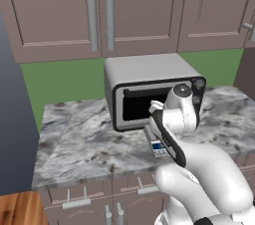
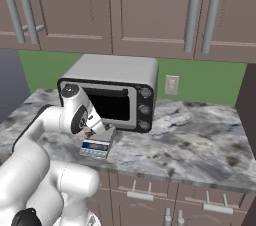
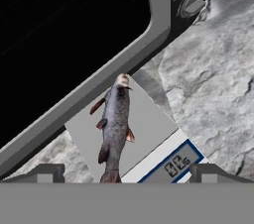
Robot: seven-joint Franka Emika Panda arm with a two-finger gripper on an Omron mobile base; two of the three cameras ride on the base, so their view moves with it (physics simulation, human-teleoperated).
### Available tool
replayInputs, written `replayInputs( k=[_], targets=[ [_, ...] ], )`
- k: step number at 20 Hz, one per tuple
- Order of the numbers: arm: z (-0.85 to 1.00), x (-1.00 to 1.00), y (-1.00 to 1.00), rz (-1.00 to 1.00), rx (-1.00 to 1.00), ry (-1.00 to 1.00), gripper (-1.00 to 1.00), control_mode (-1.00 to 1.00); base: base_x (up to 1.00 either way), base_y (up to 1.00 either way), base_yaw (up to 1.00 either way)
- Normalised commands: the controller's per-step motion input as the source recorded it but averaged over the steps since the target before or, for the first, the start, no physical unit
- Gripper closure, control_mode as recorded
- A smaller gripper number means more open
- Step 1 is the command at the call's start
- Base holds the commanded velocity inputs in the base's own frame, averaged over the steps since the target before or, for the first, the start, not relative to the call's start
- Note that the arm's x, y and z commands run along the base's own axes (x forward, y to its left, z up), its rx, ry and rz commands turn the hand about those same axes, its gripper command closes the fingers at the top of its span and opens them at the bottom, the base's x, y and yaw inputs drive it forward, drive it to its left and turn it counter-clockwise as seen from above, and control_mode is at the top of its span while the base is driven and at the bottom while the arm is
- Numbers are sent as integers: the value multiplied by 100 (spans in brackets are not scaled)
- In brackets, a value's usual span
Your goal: Take the fish from the fridge and place it on the digital scale on the counter by the fridge. Wait a few seconds for a reading, then move it to the plate on the dining counter.
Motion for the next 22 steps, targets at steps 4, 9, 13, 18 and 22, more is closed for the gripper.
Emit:
replayInputs(
  k=[4, 9, 13, 18, 22],
  targets=[
    [0, 0, 0, 0, 0, 0, -100, -100, 0, 0, 0],
    [0, 0, 0, 0, 0, 0, -100, -100, 0, 0, 0],
    [0, 0, 0, 0, 0, 0, -100, -100, 0, 0, 0],
    [0, 0, 0, 0, 0, 0, -100, -100, 0, 0, 0],
    [0, 0, 0, 0, 0, 0, -100, -100, 0, 0, 0]
  ],
)
